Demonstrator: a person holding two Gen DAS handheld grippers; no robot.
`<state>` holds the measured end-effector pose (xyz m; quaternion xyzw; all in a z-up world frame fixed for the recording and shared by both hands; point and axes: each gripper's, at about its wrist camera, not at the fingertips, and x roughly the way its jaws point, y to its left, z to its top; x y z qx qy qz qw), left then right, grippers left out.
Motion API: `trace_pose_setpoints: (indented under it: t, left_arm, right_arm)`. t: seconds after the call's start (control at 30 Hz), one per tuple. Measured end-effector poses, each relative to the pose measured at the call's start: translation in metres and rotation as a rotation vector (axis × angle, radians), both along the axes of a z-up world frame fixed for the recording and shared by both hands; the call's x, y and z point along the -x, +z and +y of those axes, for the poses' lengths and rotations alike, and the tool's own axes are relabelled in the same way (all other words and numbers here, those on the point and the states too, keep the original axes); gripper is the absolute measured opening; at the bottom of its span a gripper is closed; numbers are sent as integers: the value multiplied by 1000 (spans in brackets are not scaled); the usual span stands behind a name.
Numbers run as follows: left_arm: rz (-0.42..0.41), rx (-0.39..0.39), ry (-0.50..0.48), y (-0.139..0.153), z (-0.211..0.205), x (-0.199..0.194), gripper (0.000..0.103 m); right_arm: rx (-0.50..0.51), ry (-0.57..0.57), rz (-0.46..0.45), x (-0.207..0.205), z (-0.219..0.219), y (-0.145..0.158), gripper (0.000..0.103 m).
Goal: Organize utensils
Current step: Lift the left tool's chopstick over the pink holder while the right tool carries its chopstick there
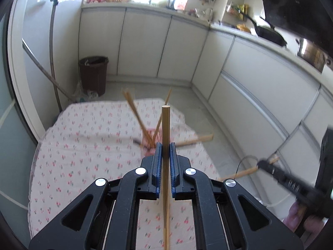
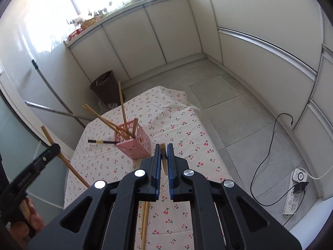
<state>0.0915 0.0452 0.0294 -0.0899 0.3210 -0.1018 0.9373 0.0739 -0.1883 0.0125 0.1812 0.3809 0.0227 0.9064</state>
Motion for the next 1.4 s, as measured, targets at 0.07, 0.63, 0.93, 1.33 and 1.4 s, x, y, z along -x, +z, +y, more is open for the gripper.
trace_pose_setpoints:
  t: [0.07,0.63,0.93,1.33,1.4]
  left_arm:
    - [-34,1,17,14,-2,-7,7]
    - [-191,-87,229,46,-38,-90,7]
    - [-131,-75,261,22,-28,-95,8]
    - [-99,-35,196,-9,-2,-31,12]
    - [-55,-51,179,-30,1,-16,14]
  right_arm:
    - [-14,-13,-4,0,-7,2,6]
    - [-83,-64,-2,-3,-38,4,6]
    - [-85,-67,5,-5,-37,2,6]
    - [-79,-47,-14,-4,-26,6,6]
    - [-86,-39,-23,-4,-22,10,6]
